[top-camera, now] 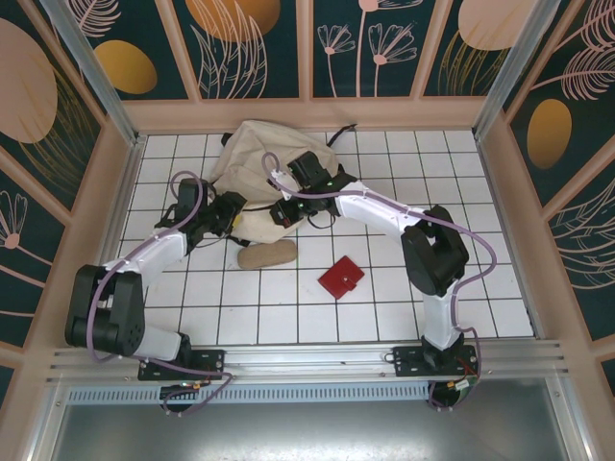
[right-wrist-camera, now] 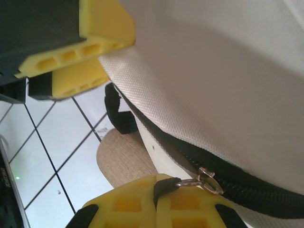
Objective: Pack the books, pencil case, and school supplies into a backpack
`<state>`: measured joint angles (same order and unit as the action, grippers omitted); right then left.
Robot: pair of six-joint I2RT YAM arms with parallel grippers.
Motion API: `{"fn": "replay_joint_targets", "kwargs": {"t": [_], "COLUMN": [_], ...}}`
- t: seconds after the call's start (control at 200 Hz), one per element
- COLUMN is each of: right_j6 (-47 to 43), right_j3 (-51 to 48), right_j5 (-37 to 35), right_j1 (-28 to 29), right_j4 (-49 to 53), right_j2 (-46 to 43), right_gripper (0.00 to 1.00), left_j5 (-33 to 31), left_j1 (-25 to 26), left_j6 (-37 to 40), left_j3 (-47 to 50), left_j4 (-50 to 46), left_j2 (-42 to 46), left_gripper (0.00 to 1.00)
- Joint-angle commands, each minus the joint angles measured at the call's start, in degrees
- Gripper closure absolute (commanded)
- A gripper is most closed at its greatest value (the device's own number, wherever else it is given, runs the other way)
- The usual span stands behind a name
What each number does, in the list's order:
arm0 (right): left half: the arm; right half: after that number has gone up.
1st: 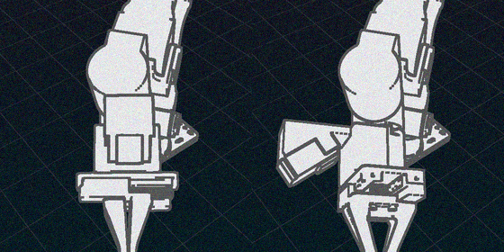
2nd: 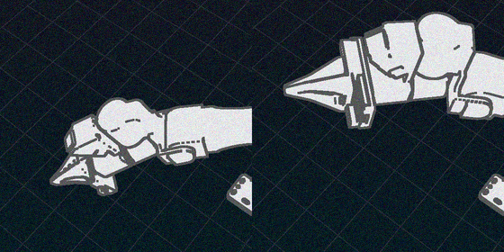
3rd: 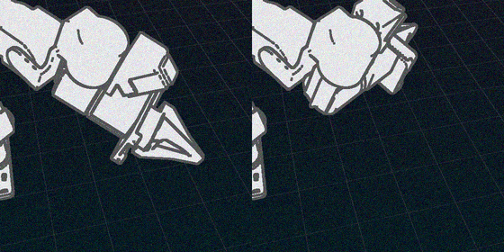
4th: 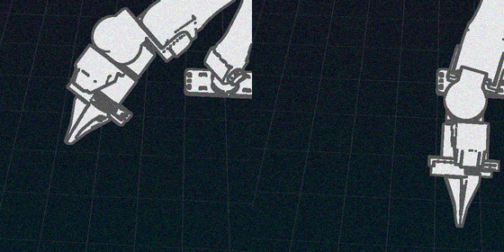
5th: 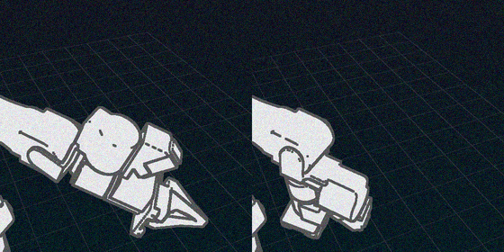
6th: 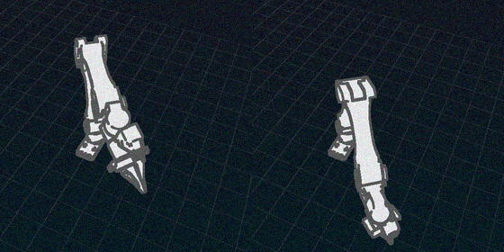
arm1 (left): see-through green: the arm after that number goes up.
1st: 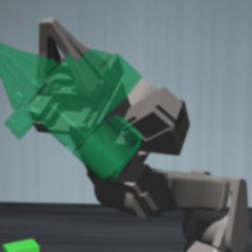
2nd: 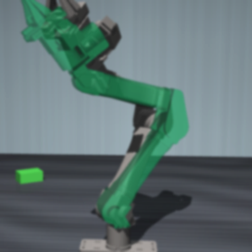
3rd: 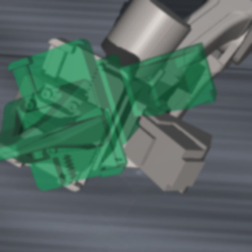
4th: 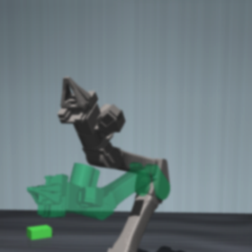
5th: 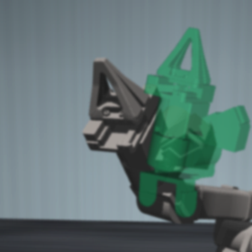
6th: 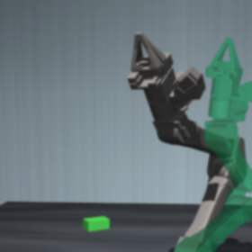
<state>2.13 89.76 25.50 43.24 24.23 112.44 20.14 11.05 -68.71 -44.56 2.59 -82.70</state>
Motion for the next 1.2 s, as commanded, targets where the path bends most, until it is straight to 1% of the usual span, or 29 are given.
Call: {"fn": "replay_joint_targets", "kwargs": {"t": [0.0,0.09,0.15,0.305,0.435,0.555,0.681,0.701,0.766,0.956,1.071,1.191], "right_j6": [-4.7,-7.0,-7.7,-7.2,-5.4,-4.0,-2.8,-2.7,-2.4,-2.4,-2.5,-2.5], "right_j3": [0.6,-1.0,-2.1,-3.8,-3.6,-2.1,-1.0,-0.8,-0.5,0.5,2.5,5.2], "right_j5": [-2.8,-6.3,-9.4,-18.3,-25.8,-30.1,-31.6,-31.7,-31.8,-26.7,-26.6,-27.1], "right_j1": [0.5,0.3,-0.4,-4.2,-8.3,-11.2,-11.6,-13.2,-13.9,-14.7,-14.9,-16.0], "right_j4": [4.8,8.2,9.7,12.2,12.6,12.6,12.2,12.2,11.9,10.3,9.9,11.1], "right_j2": [-2.4,-4.4,-5.6,-7.1,-6.1,-4.3,-2.4,-2.2,-1.7,-1.1,1.1,5.2], "right_gripper": [1.00,1.00,1.00,1.00,1.00,1.00,1.00,1.00,1.00,1.00,1.00,1.00], "left_j5": [-2.7,-4.1,-5.3,-8.7,-10.2,-11.6,-12.3,-12.4,-12.4,-12.6,-13.5,-15.0], "left_j1": [0.3,0.2,0.2,0.1,-0.4,-1.0,-2.1,-2.3,-2.7,-3.7,-4.7,-6.1], "left_j6": [0.0,0.5,0.8,2.4,3.2,4.0,5.0,5.1,5.7,7.5,8.1,9.1], "left_j3": [-0.5,0.5,1.1,1.1,1.2,1.3,1.3,1.3,1.3,0.1,-0.5,-1.1], "left_j4": [1.0,0.5,0.3,-1.3,-2.6,-4.0,-5.6,-5.9,-6.5,-8.1,-9.1,-10.8], "left_j2": [-0.7,-1.3,-1.5,-2.1,-1.5,0.3,2.1,2.4,3.0,3.8,4.3,6.3], "left_gripper": [0.71,0.87,1.00,1.00,1.00,1.00,1.00,1.00,1.00,1.00,1.00,1.00]}}
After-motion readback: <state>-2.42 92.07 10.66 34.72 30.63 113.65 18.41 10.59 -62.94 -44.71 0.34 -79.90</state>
